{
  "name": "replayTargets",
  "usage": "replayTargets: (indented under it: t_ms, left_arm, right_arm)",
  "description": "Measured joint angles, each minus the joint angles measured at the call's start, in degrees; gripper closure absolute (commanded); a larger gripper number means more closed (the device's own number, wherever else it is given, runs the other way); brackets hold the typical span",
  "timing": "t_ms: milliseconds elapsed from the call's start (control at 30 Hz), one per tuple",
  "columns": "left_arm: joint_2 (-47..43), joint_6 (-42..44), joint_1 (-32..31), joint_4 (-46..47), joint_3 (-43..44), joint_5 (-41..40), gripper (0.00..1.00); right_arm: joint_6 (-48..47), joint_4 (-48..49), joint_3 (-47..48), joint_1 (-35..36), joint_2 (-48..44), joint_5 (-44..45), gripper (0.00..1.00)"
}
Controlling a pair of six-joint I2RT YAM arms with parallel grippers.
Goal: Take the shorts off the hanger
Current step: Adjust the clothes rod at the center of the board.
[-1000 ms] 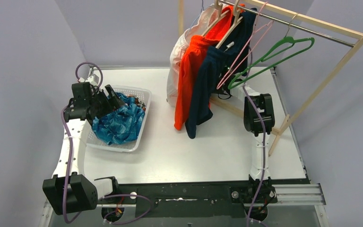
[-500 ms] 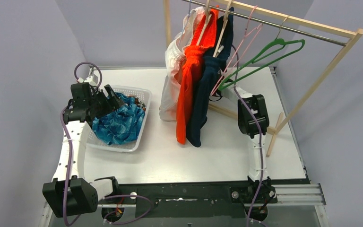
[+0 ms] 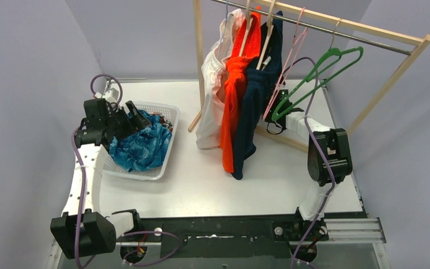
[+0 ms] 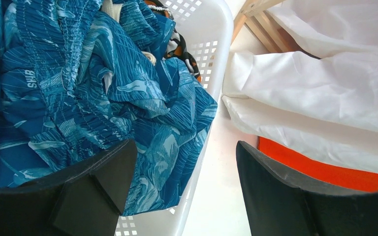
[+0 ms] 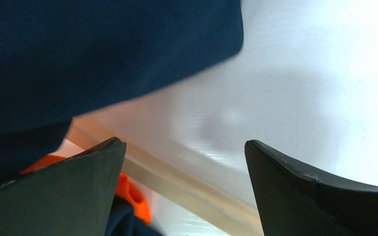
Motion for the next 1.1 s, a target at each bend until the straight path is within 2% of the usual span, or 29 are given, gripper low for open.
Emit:
replayTargets:
  t_ms: [100,333,567,667,900,1100]
  left_arm:
    - [0.0,0.02,0.0,-0.02,0.0,0.57,0.26]
    - [-0.02,-0.04,-0.02,0.0,0.0,1.2,0.26]
    - [-0.15,-0.11,-0.02,0.09,0.0,1.64,0.25]
    - [-0.28,-0.2,-0.02,0.24,-0.02,1.88,0.25]
    - [-0.28,-0.37,-0.02,0.31,-0.02,2.75,0.25]
    - [-0.28,-1.11,-0.02,0.55,-0.07,3.54,0.25]
  right_arm:
    - [0.83,3.39,-4.63,0.79,-4.2,2.71,0.02]
    - [2.99,12.79,-21.81,2.95,-18.67,10.08,0.02]
    - [5.4,13.68,-33.86,10.47,-34.03,20.72,0.02]
    - [9.31,10.16,-38.42,11.1,-42.18,25.31,0.02]
    - [23.17,-5.95,-46.23,11.08,-60.89,34.8,0.02]
    - [33.11,-20.35,-47.63,10.29,-69.24,39.3,0.02]
